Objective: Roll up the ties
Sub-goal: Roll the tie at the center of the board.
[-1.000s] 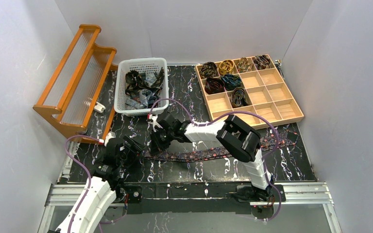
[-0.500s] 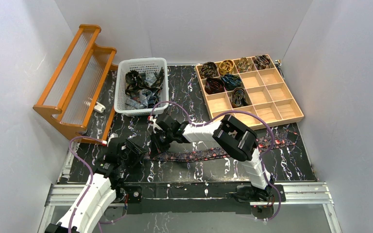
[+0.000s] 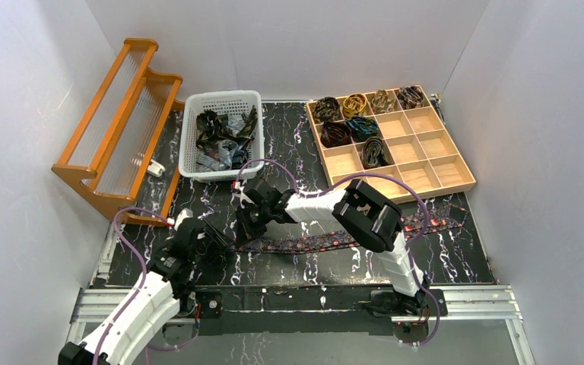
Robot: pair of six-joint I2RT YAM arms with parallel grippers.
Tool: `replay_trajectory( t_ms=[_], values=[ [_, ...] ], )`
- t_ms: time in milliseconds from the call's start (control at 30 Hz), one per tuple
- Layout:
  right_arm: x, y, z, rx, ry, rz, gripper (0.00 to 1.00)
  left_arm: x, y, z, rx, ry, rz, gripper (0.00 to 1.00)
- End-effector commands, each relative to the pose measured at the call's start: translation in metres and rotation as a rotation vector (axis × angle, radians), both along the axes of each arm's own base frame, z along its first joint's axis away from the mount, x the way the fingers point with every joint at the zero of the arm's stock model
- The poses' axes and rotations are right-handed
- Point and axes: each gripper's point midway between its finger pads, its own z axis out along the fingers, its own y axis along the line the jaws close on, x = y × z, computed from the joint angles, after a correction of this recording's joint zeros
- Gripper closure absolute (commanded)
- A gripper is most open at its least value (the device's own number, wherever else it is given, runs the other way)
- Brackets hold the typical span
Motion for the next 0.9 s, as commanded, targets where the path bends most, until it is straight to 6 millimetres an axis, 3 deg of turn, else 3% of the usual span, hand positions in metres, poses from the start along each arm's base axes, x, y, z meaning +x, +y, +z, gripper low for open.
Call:
replay_trajectory(
  t_ms=[0,300,500,767,867],
  values=[
    [-0.005,-0.009,-0.019,-0.079,0.03,0.002,0.88,-0.019,0.02,-0.02,0.133,0.086,0.024,0.58],
    [-0.009,-0.013,-0.022,-0.083,0.044,0.015,0.89,-0.02,0.03,-0.027,0.172,0.066,0.045,0.62],
    [-0.01,-0.011,-0.019,-0.075,0.048,0.025,0.88,-0.015,0.029,-0.025,0.174,0.016,0.019,0.71],
    [-0.006,-0.003,-0.001,-0.054,0.04,0.044,0.77,-0.013,0.024,-0.025,0.172,-0.003,-0.024,0.8],
    [-0.003,0.0,0.017,-0.036,0.028,0.058,0.74,-0.012,0.024,-0.025,0.173,-0.008,-0.023,0.87]
  ],
)
